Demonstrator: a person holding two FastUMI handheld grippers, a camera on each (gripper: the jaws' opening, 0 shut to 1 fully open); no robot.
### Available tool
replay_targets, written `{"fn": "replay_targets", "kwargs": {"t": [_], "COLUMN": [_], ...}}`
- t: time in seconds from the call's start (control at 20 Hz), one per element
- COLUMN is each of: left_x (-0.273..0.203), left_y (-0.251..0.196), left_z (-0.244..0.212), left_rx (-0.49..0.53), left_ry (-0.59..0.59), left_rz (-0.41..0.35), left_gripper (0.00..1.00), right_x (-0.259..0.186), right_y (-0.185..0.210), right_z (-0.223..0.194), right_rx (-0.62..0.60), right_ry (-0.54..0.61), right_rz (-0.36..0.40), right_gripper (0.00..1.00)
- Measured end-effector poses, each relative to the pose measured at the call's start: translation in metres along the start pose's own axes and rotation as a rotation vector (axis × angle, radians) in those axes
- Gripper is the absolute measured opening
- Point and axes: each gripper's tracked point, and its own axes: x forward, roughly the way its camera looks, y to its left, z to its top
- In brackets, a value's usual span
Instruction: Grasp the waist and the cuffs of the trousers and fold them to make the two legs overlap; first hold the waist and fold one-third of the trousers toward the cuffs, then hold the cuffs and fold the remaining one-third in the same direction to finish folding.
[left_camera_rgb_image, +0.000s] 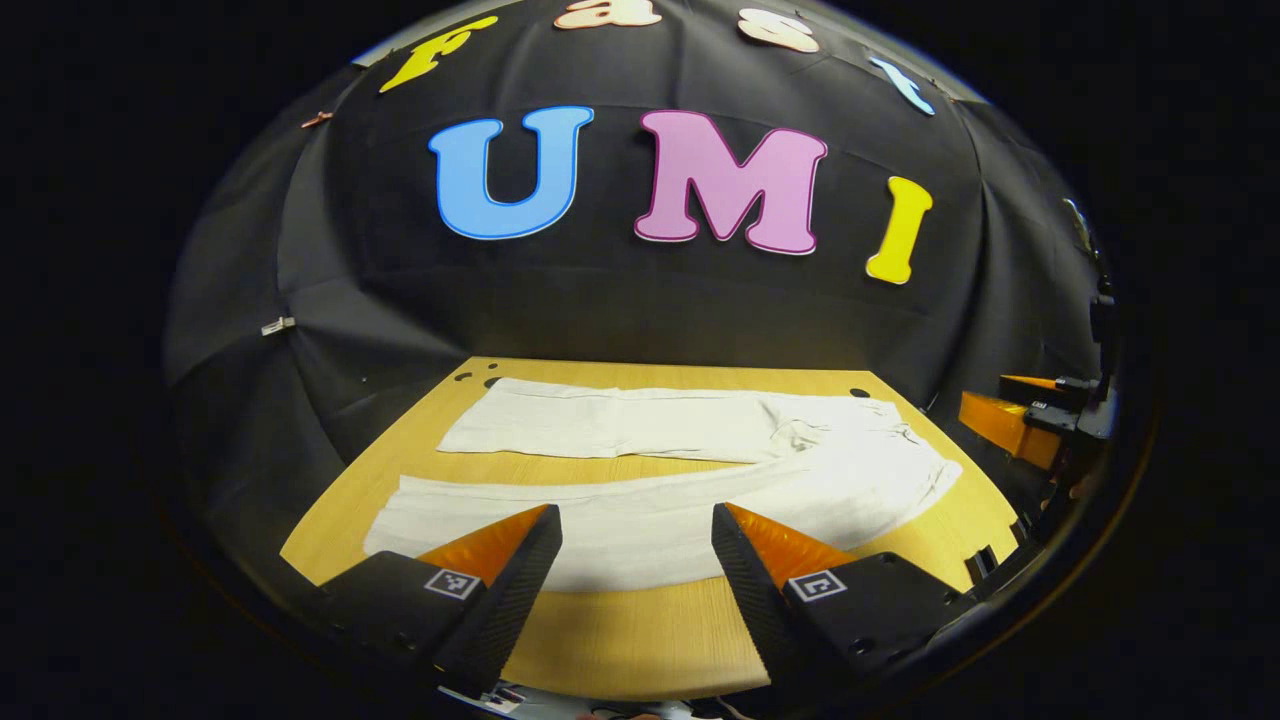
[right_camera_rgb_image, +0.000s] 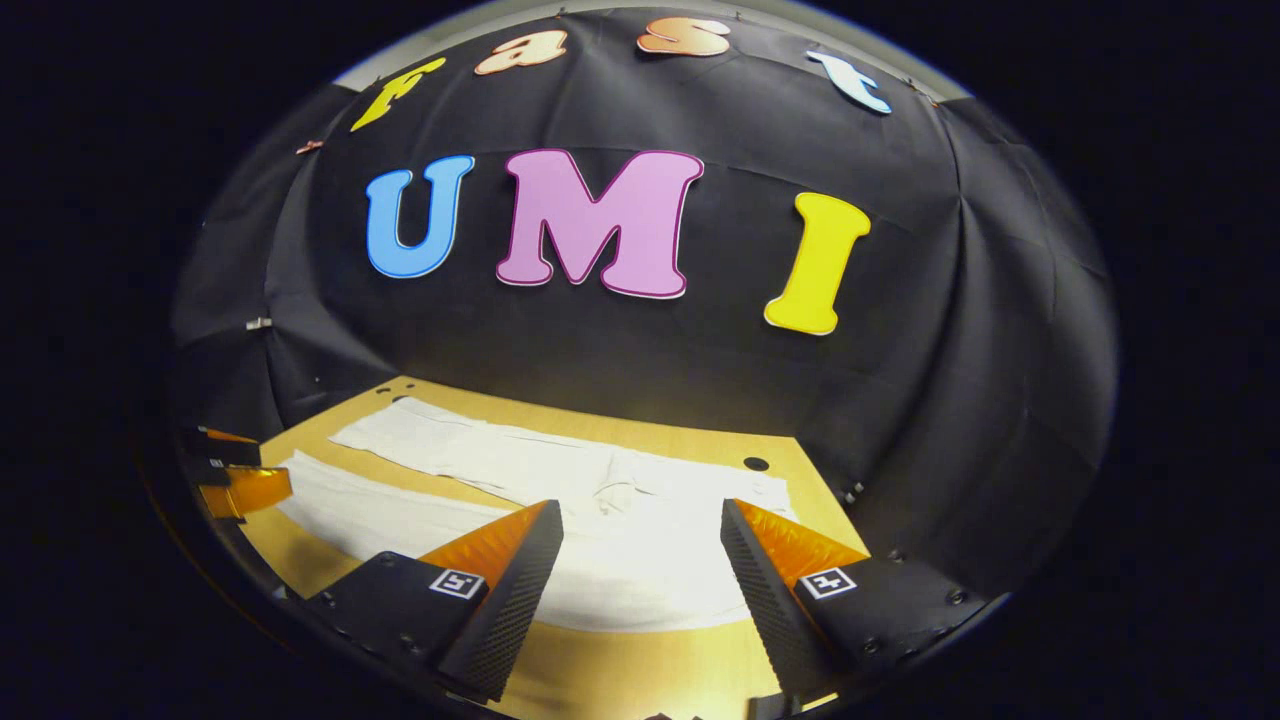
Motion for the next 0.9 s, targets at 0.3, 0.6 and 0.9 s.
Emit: {"fn": "replay_targets", "kwargs": {"t": [0.3,0.6,0.9], "left_x": [0.017,0.025,0.040], "left_y": [0.010,0.016,0.020], "left_z": [-0.003,-0.005,-0.025], "left_rx": [-0.048,-0.042,-0.074], "left_ry": [0.022,0.007,0.052], "left_rz": [0.103,0.190,0.232], "left_gripper": [0.96,0.96,0.96], "right_x": [0.035,0.053,0.058], "right_y": [-0.045,-0.104,-0.166], "right_z": [-0.037,-0.088,-0.138], "right_rx": [-0.202,-0.383,-0.604], "right_ry": [0.093,0.195,0.300], "right_rz": [0.076,0.153,0.202], "right_gripper": [0.98,0.98,0.98]}}
